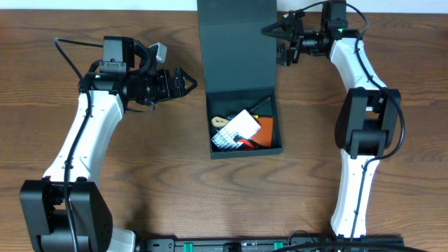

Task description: Pack container

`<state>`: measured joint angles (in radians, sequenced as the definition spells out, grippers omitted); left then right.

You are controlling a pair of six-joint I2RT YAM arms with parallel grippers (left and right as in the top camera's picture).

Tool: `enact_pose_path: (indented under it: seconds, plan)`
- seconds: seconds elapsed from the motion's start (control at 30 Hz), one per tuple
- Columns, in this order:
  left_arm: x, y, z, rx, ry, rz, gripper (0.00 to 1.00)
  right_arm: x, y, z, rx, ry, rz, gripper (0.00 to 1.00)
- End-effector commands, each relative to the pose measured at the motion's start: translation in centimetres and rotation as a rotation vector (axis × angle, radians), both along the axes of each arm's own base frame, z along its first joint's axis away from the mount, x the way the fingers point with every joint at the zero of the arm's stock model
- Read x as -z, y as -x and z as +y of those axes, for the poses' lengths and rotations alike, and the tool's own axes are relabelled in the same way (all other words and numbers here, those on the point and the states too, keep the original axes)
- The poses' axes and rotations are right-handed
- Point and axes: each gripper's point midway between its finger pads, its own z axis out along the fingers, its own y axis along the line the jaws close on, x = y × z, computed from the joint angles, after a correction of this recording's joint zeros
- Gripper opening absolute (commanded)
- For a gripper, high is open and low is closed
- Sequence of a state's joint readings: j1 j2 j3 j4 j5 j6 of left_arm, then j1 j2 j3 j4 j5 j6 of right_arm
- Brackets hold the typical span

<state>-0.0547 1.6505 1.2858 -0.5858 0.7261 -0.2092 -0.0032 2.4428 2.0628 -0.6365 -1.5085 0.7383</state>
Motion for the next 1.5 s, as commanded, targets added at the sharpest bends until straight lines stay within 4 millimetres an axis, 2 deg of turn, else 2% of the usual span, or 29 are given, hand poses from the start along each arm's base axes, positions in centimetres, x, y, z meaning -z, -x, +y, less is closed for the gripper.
enact_pose_path:
  seconds: [0.0,0.43,0.77,1.0,1.13,1.3,1.47]
  plan:
    - [-0.1,-0.3,0.3,0.001,-0.008,-0.014,0.92,-4.6,1.8,0.8,-0.044,-0.036,-0.144,0.76]
    - [-0.1,-0.3,0.3,0.009,-0.012,-0.02,0.92,-6.9,4.2,-0.2,-0.007,0.043,-0.205,0.79]
    - [-0.1,-0.3,0.3,0.014,-0.015,-0.024,0.92,-6.7,5.5,-0.3,-0.016,0.071,-0.215,0.8]
    - [0.0,-0.2,0.3,0.014,-0.015,-0.022,0.92,-5.2,6.5,-0.8,-0.019,0.181,-0.201,0.8]
    - [0.0,-0.2,0.3,0.017,-0.017,-0.024,0.92,-5.5,7.3,-1.1,-0.03,0.194,-0.221,0.81]
    - [0.0,-0.2,0.3,0.019,-0.018,-0.026,0.92,-4.9,8.3,-1.5,-0.048,0.275,-0.234,0.83]
    - [0.0,-0.2,0.3,0.019,-0.018,-0.026,0.92,-5.6,8.9,-1.8,-0.057,0.304,-0.269,0.83]
